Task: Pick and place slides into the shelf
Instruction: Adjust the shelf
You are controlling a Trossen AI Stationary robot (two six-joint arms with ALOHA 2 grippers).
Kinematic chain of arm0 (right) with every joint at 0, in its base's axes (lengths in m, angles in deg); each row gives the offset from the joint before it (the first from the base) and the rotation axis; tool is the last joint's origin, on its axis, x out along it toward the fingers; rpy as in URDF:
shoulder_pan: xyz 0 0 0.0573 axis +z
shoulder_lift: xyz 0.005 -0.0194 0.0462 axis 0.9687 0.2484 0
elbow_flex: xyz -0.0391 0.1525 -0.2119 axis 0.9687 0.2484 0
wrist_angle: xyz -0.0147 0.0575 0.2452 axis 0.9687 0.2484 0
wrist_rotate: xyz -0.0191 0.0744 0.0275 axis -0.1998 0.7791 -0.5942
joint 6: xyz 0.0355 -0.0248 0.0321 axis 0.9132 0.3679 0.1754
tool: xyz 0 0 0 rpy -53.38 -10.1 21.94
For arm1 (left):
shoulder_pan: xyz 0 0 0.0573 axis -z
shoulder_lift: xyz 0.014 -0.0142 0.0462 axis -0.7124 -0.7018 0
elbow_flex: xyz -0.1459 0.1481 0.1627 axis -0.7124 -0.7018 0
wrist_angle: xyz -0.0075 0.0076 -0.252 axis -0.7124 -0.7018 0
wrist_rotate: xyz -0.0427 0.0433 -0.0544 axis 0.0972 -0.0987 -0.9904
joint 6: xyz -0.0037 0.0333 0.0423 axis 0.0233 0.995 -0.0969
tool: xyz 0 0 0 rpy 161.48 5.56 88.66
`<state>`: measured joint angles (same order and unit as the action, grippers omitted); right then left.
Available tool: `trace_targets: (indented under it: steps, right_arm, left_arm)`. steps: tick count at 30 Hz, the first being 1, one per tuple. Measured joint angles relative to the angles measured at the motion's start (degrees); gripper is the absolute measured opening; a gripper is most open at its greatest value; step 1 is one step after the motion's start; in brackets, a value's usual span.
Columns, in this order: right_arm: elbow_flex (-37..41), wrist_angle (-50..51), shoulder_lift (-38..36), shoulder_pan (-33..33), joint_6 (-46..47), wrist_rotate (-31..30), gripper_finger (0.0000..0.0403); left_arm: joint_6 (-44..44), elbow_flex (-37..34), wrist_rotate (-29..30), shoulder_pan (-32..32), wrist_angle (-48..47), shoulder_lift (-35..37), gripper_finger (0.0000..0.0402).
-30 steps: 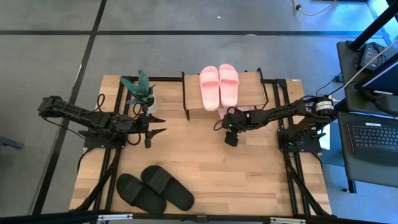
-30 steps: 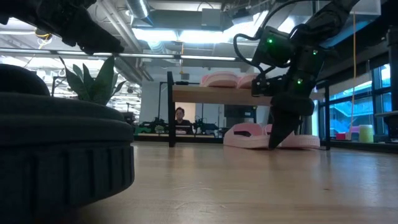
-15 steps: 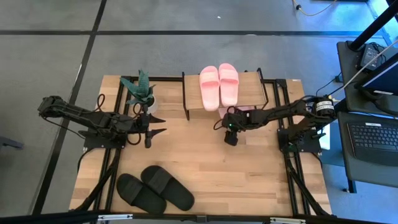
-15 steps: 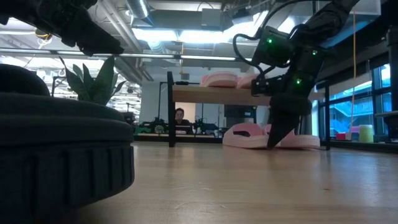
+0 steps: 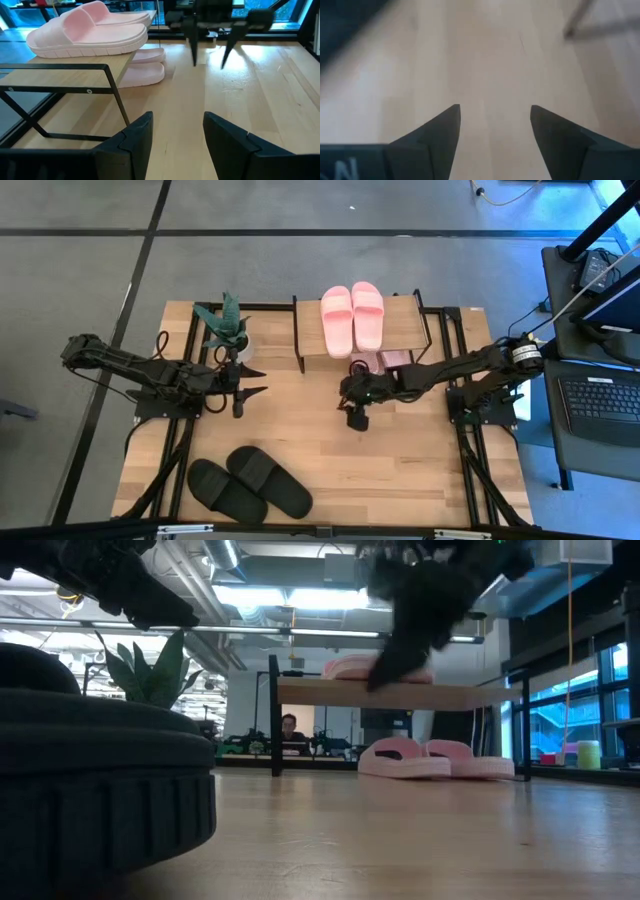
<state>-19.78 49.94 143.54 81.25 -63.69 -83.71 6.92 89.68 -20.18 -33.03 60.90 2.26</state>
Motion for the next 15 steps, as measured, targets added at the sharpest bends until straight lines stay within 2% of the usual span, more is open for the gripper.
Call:
trace_targets:
  steps: [5, 9, 11, 15]
  right_arm:
    - [-2.82, -7.25, 0.0, 1.42, -5.02, -0.02, 0.0242]
    - [-4.1, -5.07, 0.0, 2.68, -6.21, -0.31, 0.0242]
    - [-4.13, -3.77, 0.0, 3.76, -7.18, -0.19, 0.0242]
    - [-4.13, -3.29, -0.11, 5.46, -8.85, -0.06, 0.0242]
  left_arm:
    - [-0.41, 0.0, -0.76, 0.0, 0.0, 0.01, 0.0166]
    - [-1.29, 0.0, -8.36, 0.02, 1.12, -0.01, 0.0166]
    - [-1.29, 0.0, -11.05, 0.04, 3.94, -0.45, 0.0166]
    - [0.4, -1.0, -11.71, -0.02, 14.41, -3.41, 0.0166]
